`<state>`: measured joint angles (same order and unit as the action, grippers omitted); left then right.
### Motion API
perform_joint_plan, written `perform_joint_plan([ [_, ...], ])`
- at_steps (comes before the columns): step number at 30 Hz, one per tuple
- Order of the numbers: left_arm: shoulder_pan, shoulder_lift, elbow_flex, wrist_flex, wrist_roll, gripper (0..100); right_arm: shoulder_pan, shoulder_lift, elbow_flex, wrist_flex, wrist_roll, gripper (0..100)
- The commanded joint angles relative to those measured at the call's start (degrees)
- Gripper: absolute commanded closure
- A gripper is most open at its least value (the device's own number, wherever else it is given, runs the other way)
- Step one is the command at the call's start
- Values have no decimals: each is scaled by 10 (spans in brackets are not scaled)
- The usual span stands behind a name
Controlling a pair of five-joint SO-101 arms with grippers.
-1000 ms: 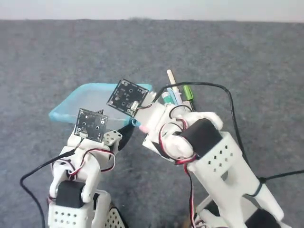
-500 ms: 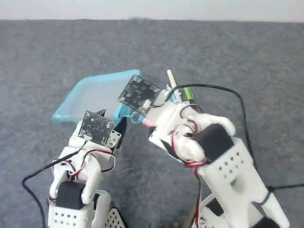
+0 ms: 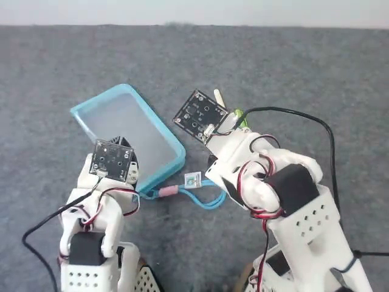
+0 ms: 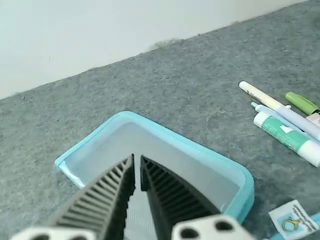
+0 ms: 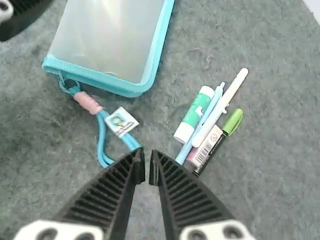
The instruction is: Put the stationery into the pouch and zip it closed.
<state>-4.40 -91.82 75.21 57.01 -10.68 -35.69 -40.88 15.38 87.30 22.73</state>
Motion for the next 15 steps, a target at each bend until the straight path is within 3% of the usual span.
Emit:
perform_joint_plan([
  [1,-4,-6,-8,-15,0,989,1,-15,35,-15,-2,991],
  [6,-91,-3,-45,-13,1,987,-58,-2,211,-162,-33,989],
  [9,-156,5,-83,-13,-2,987,-87,44,231,-199,-33,983],
  [15,-246,194,-190,-13,-3,944,-158,195,159,-216,-35,801],
])
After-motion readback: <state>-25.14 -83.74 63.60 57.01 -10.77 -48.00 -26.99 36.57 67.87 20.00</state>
